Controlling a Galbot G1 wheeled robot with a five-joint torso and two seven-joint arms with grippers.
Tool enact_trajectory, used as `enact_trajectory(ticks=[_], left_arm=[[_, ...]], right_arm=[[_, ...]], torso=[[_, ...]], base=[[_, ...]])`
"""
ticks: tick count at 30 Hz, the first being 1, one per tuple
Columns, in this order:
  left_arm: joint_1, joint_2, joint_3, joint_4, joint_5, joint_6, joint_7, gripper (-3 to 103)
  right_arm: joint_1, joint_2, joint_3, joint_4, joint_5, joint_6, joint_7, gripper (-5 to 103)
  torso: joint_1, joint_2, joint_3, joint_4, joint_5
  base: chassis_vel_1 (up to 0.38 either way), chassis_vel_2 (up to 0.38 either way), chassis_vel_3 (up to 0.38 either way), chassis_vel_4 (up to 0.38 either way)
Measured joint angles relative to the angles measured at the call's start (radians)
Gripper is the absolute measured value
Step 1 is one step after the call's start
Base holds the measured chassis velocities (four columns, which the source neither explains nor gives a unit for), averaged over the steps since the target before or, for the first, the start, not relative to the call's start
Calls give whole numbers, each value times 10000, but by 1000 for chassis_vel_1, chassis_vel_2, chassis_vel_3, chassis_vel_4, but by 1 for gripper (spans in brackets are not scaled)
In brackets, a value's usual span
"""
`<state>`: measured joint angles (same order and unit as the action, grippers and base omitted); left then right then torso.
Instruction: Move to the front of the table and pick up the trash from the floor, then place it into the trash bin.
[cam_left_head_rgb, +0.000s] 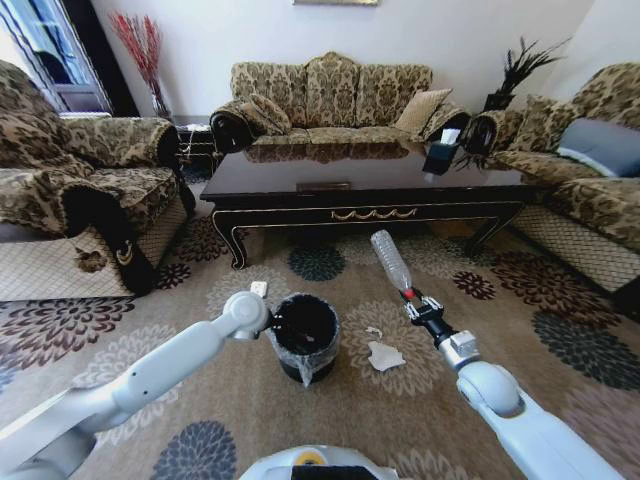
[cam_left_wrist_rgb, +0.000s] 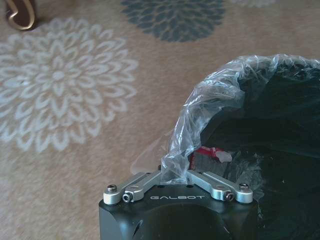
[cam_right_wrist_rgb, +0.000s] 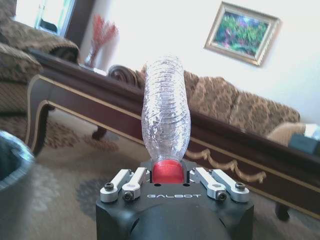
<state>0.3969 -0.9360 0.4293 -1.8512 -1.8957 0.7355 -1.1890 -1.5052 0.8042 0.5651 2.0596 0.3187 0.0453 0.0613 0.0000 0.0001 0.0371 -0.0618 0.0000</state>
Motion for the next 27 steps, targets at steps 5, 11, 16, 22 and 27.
enact_trajectory(ticks=[5, 11, 16, 22, 27], left_arm=[[-412, -444, 323, 199, -49, 0, 82, 0], [-963, -999, 797, 421, -35, 0, 116, 0], [-1278, -1519, 1123, 852, -25, 0, 110, 0], [-1609, -1873, 1487, 982, -36, 0, 62, 0], [-1717, -1995, 1571, 941, -113, 0, 1, 0]], right_arm=[[-641, 142, 250, 862, -400, 121, -167, 29], [-1583, 284, 499, 1775, -787, 164, -419, 29], [-1989, 288, 608, 2134, -857, 168, -539, 29], [-2103, 257, 428, 2114, -942, 162, -562, 29], [-2010, 325, 221, 1982, -945, 140, -562, 29]], torso=[[0, -1, 0, -3, 0], [0, 0, 0, 0, 1], [0, 0, 0, -3, 1], [0, 0, 1, 0, 1], [0, 0, 1, -1, 0]], base=[[0, 0, 0, 0], [0, 0, 0, 0], [0, 0, 0, 0], [0, 0, 0, 0], [0, 0, 0, 0]])
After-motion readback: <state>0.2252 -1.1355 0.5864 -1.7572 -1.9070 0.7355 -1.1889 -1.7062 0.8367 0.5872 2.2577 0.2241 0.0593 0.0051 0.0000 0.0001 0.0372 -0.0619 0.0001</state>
